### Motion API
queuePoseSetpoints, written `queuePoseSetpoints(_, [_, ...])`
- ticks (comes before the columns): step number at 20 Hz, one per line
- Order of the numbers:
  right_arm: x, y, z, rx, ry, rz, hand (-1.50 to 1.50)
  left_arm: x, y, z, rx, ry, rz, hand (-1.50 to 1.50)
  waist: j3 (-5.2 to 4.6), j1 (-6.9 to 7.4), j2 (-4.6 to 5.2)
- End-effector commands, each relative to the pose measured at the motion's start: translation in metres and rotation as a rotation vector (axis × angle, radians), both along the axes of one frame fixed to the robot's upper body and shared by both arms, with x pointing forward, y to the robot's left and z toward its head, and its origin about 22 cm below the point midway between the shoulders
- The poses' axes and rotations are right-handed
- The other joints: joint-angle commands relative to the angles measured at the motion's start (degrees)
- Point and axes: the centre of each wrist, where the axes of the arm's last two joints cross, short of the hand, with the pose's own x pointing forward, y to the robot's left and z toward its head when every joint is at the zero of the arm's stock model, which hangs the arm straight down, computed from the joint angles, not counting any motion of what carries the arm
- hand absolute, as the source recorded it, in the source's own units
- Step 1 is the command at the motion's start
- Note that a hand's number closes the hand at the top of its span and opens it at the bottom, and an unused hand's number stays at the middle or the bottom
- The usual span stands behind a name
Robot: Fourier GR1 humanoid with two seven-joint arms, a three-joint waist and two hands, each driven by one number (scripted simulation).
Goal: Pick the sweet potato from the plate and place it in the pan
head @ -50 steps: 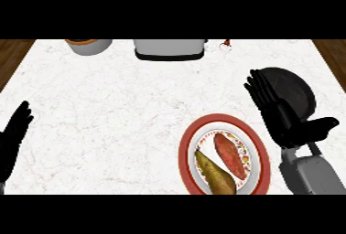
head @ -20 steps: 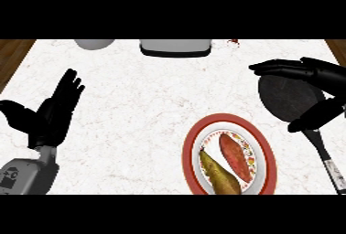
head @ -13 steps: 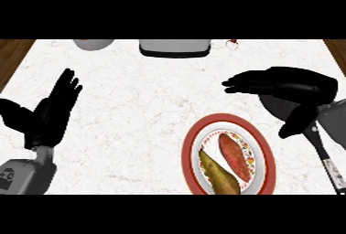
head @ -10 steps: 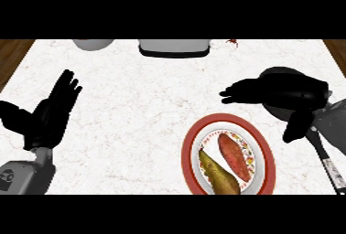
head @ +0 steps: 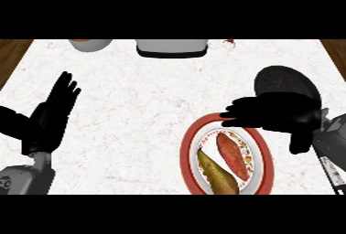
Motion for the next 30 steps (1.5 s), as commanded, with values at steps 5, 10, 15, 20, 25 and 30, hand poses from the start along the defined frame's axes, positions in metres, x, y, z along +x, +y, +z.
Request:
queuePoseSetpoints(5, [-0.034,-0.003,0.018,-0.071,-0.141,0.038,-1.5,0.001,0.003,-0.003,0.004,0.016,0.017,0.0,-0.01,-0.5,-0.04])
queuePoseSetpoints(10, [-0.051,0.018,0.004,-0.018,-0.095,0.035,-1.5,0.001,0.008,-0.005,-0.003,0.004,-0.003,0.0,-0.01,-0.25,0.03])
queuePoseSetpoints(15, [-0.066,0.03,-0.005,-0.066,-0.113,0.025,-1.5,0.004,0.001,-0.007,0.016,-0.003,0.014,0.0,-0.01,-0.32,0.04])
queuePoseSetpoints(20, [-0.049,0.044,-0.019,-0.118,-0.122,-0.033,-1.5,0.0,0.005,0.005,0.0,-0.002,-0.007,0.0,-0.01,0.05,0.07])
queuePoseSetpoints(25, [-0.067,0.053,-0.04,-0.093,-0.109,-0.025,-1.5,0.003,0.012,-0.012,0.002,0.01,0.0,0.0,-0.01,-0.25,0.06])
queuePoseSetpoints(30, [-0.042,0.061,-0.061,-0.146,-0.11,-0.01,-1.5,0.002,-0.002,-0.006,0.001,-0.012,0.004,0.0,0.0,0.05,0.12])
